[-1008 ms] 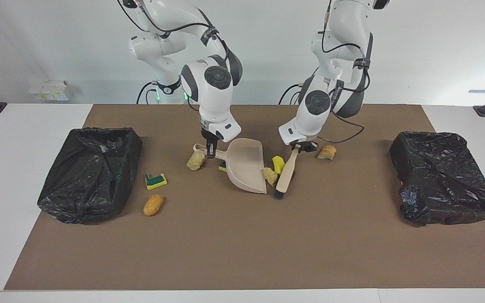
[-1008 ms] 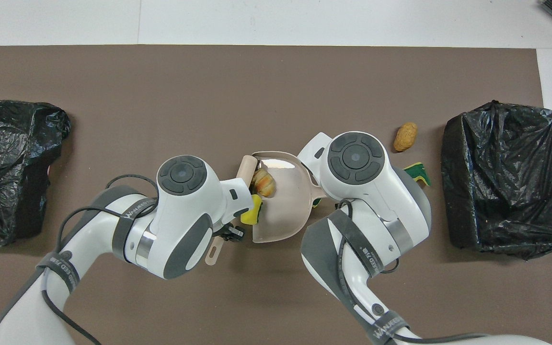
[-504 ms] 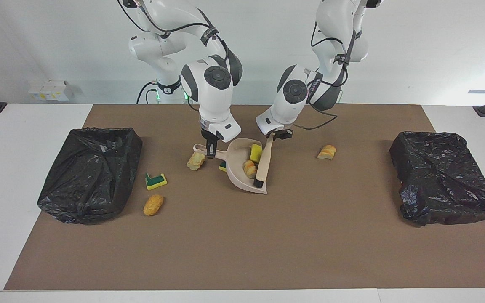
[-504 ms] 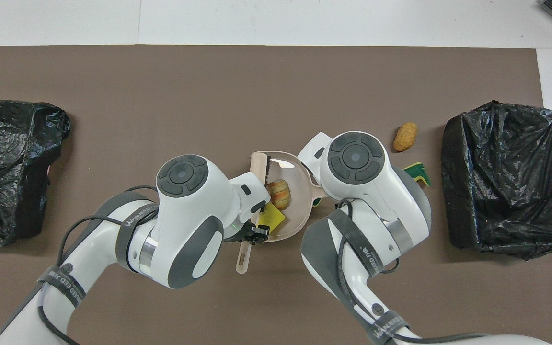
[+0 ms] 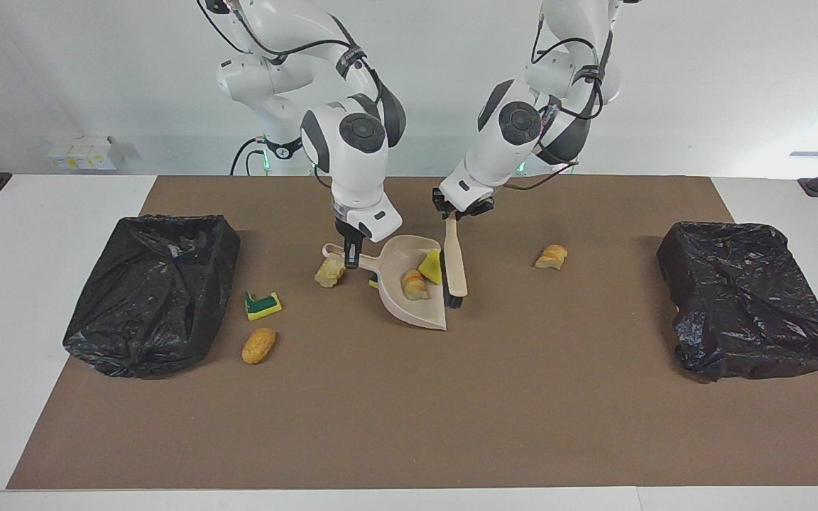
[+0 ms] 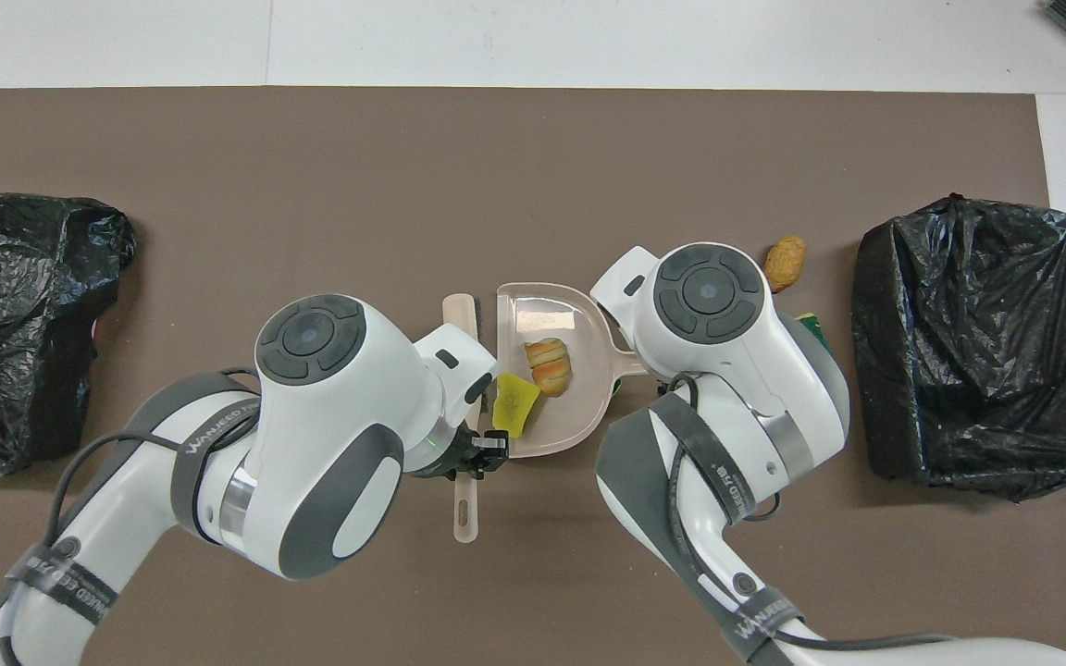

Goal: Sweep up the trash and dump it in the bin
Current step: 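Move the brush back toward the crust near the left gripper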

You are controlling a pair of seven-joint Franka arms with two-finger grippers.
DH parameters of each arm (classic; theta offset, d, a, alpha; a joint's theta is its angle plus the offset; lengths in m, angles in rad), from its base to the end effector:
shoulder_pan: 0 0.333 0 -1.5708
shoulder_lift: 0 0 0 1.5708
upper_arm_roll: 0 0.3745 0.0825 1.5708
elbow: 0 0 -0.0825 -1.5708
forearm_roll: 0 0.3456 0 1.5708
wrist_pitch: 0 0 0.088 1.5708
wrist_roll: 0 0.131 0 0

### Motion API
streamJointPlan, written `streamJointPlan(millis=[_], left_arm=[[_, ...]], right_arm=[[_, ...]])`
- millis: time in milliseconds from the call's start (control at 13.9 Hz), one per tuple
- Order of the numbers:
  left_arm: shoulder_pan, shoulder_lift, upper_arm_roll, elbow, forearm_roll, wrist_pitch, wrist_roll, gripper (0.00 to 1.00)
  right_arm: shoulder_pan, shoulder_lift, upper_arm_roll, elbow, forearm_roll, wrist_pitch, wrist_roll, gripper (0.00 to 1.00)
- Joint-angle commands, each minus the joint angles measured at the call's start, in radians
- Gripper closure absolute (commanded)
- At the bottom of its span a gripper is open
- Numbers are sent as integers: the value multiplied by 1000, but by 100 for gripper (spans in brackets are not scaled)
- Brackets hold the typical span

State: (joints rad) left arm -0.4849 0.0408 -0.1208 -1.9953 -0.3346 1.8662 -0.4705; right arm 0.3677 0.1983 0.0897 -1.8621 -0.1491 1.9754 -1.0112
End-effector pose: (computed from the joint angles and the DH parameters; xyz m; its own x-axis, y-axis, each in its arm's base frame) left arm 0.4016 -0.3170 0.4837 0.9535 -0.0375 -0.2989 0.0185 -0.9830 0.1825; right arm 0.5232 0.2398 0.4572 0.0373 0.9891 -0.1425 0.9991 -0.0396 -0.0133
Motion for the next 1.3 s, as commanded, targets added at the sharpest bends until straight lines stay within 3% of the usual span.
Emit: streamJointPlan(millis=[0,288,504,792,1080,1224], left_arm=[[73,-50,13,-26,-11,-108,-10,100],[192,-91,16,-87,69,-217,-10,100],[254,-189,16,-216,129,-206,-11,100],[347,-274,15,-279,218,-234,-10,100],[344,-398,9,-443,238,-156,-10,100],[344,-407,7,-488,238,-125,-11,100]], right_arm=[[-16,3,8,-2,-3,20,11,100],[-12,1,8,-5,-1,20,11,100],[-9,1,8,-6,-1,20,17,100],[-9,0,8,-9,-1,20,19,100],[-9,-5,8,-11,-4,7,8,100],[2,-10,8,-15,-4,7,19,100]])
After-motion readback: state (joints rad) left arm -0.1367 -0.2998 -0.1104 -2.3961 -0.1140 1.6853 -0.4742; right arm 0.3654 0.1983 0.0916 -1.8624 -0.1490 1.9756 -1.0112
